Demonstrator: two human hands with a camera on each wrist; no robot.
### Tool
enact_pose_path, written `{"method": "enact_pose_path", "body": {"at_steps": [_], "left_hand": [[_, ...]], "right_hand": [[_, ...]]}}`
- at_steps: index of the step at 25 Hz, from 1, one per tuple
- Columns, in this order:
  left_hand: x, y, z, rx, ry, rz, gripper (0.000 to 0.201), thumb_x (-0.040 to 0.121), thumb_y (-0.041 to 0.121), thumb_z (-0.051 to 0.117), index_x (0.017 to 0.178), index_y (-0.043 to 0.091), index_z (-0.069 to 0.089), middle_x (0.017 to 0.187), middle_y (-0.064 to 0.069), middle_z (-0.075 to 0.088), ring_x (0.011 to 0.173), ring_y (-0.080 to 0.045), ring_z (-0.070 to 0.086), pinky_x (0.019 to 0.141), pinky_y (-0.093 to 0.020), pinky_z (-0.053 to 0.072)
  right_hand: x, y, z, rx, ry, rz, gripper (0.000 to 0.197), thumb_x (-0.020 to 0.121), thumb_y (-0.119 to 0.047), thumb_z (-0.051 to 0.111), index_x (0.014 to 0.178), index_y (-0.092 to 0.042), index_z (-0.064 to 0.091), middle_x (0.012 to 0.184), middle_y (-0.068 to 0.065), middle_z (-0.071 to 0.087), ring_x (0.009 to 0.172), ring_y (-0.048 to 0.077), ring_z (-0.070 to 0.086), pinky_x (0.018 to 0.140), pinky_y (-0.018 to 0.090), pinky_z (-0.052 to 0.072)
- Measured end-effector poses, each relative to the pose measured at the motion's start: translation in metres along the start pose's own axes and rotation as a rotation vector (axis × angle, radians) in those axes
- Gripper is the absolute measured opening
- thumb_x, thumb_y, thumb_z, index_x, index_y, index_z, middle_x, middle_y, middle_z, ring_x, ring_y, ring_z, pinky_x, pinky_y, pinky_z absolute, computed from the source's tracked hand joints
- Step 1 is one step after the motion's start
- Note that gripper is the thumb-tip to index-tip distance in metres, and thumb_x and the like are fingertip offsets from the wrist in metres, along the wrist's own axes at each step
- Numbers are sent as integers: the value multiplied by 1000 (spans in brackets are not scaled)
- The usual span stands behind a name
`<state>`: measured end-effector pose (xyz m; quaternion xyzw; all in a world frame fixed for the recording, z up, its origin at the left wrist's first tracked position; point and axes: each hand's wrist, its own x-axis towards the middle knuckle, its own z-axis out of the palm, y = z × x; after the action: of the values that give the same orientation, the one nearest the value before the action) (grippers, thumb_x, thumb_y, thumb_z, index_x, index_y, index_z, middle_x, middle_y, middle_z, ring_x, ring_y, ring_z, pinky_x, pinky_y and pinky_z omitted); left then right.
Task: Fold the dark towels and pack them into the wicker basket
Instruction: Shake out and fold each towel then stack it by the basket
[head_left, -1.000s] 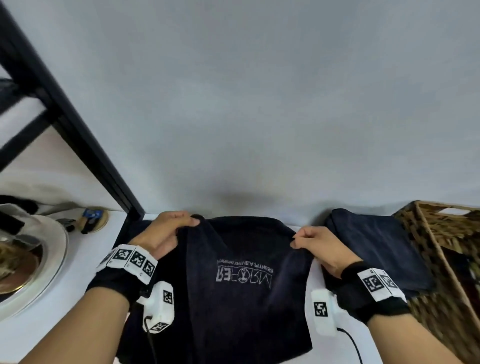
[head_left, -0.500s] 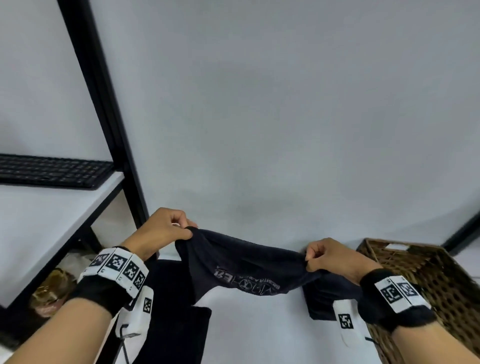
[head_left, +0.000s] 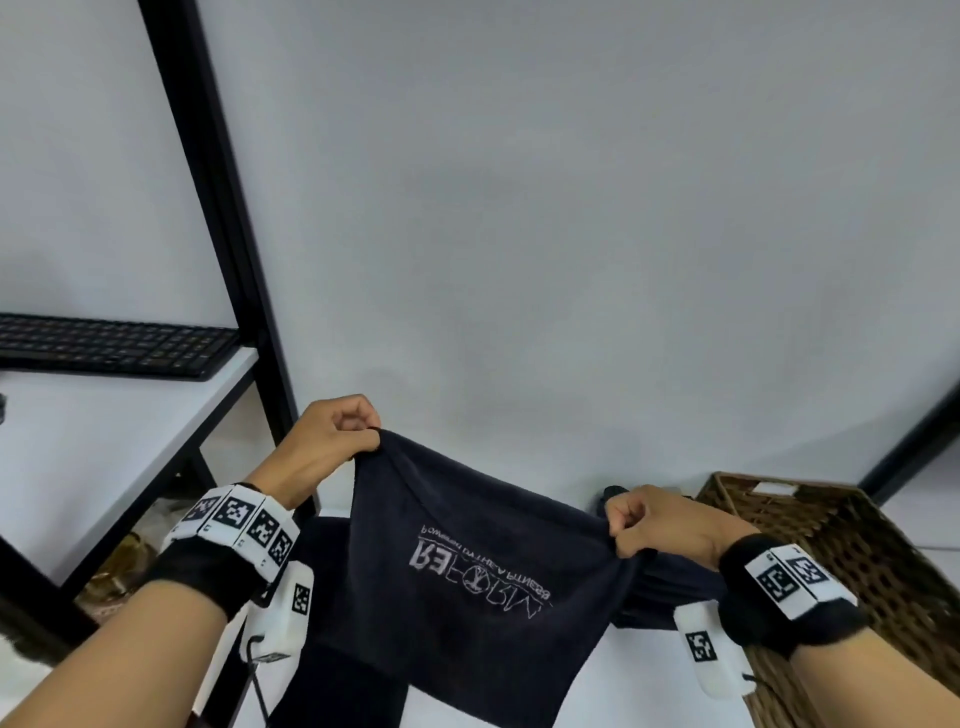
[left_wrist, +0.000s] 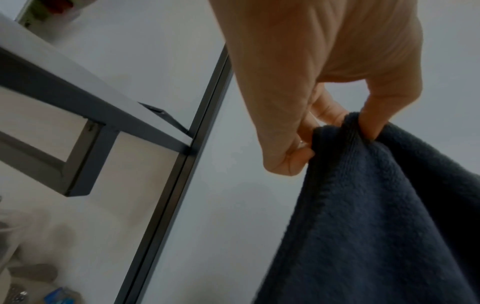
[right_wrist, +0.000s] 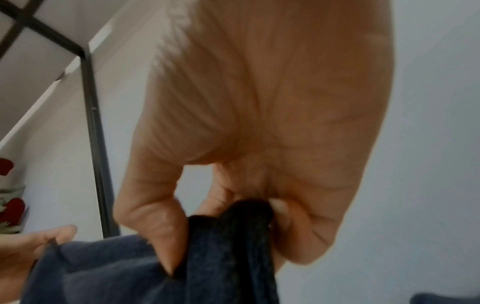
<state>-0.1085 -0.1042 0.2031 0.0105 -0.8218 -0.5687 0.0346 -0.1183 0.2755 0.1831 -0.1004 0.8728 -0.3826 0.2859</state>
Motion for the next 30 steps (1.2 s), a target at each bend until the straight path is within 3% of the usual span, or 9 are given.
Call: {"method": "enact_pose_path", "body": {"at_steps": [4, 9, 12, 15, 17, 21, 23, 26, 30], "left_hand": [[13, -6, -10, -154, 28, -44, 24, 82, -11, 55, 70, 10, 61, 69, -9, 56, 70, -21, 50, 67, -32, 40], [18, -10, -14, -292, 37, -98, 24, 85, -9, 51, 70, 9, 58, 70, -7, 55, 66, -17, 50, 65, -27, 42], [20, -18, -15, -332, 60, -122, 21, 83, -5, 56, 67, 10, 58, 68, -6, 54, 67, -17, 47, 63, -26, 39], [21, -24, -13, -250, 138, -91, 14, 69, 2, 64, 59, 11, 58, 66, -8, 61, 68, -20, 50, 65, -26, 40], [23, -26, -9, -165, 221, -52, 22, 71, -8, 66, 59, 8, 56, 72, -5, 72, 71, -20, 63, 72, -24, 48], [38, -29, 6, 87, 325, -5, 17, 70, -8, 67, 67, 7, 60, 79, -2, 74, 79, -24, 68, 78, -30, 55], [53, -28, 14, 298, 302, 38, 20, 72, -2, 66, 78, 16, 65, 81, 2, 69, 79, -18, 64, 72, -22, 49], [76, -22, 25, 581, 258, 105, 22, 77, 4, 61, 93, 17, 69, 88, 1, 61, 85, -17, 57, 75, -24, 43], [70, -17, 23, 385, 315, 118, 18, 79, 3, 59, 76, 15, 71, 76, 5, 68, 73, -13, 61, 72, -22, 48]], "right_hand": [[7, 11, 10, 327, 8, -26, 17, 61, -9, 69, 63, -17, 54, 67, 3, 47, 66, 12, 45, 58, 22, 37], [13, 6, 2, 638, 293, -143, 23, 77, 12, 65, 65, -6, 56, 63, 7, 55, 62, 15, 53, 61, 26, 43], [12, 3, -6, 672, 419, -197, 20, 81, 10, 63, 67, -3, 59, 66, 9, 60, 65, 19, 57, 63, 26, 48], [8, 2, -9, 603, 540, -255, 16, 82, 7, 66, 69, -1, 62, 68, 5, 65, 67, 14, 61, 64, 21, 51], [7, 1, -11, 426, 669, -288, 14, 80, 5, 70, 70, -3, 64, 69, 2, 67, 67, 9, 61, 65, 16, 50], [28, 2, -20, 147, 855, -260, 19, 79, -5, 74, 73, -19, 63, 75, 4, 67, 70, 14, 60, 68, 24, 49], [48, 2, -27, 33, 881, -239, 21, 81, -11, 73, 88, -26, 60, 80, -2, 66, 76, 12, 61, 71, 21, 47], [78, 1, -38, -67, 889, -234, 27, 88, -14, 65, 112, -25, 61, 91, -7, 66, 86, 12, 62, 79, 18, 43], [78, 3, -39, 39, 905, -288, 16, 91, -9, 57, 93, -23, 65, 91, -10, 68, 85, 11, 61, 70, 6, 42]]}}
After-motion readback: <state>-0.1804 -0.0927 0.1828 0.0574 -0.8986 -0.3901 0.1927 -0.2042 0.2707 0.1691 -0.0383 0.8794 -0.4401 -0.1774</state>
